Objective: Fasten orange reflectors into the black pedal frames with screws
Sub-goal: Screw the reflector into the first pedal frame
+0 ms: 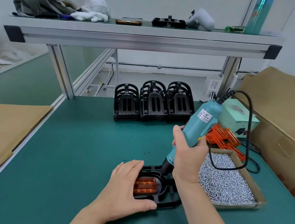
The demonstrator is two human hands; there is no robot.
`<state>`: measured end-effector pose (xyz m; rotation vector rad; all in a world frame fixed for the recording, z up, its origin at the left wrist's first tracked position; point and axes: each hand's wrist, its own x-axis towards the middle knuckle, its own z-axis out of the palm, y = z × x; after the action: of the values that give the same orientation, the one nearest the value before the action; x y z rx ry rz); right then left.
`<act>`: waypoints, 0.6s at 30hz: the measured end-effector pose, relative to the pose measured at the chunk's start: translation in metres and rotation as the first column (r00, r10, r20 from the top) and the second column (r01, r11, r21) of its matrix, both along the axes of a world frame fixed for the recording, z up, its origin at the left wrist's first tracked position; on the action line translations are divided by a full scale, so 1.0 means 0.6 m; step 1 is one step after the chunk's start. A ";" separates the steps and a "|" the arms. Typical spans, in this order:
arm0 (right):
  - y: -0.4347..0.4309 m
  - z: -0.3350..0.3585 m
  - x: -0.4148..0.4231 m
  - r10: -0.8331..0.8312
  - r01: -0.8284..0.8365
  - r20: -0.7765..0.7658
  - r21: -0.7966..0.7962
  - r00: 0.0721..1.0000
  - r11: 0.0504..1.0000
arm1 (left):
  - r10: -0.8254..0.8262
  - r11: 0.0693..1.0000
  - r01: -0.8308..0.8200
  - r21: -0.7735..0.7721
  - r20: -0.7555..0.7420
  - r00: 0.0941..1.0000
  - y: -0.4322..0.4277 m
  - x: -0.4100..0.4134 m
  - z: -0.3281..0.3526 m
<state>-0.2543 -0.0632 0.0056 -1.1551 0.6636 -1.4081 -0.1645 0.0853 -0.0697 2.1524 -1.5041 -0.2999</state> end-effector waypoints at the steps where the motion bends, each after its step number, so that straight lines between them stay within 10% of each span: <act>1: 0.002 -0.001 0.000 0.003 -0.003 -0.017 -0.018 1.000 1.000 | 0.006 1.000 -0.006 -0.009 0.003 1.000 -0.001 0.001 -0.003; 18: 0.022 -0.019 0.006 0.087 -0.093 -0.064 -0.108 0.994 0.990 | 0.023 0.999 -0.023 -0.030 -0.020 1.000 0.000 -0.001 -0.004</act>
<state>-0.2506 -0.0499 -0.0055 -1.3031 0.5728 -1.3524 -0.1652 0.0855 -0.0719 2.1360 -1.4633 -0.2875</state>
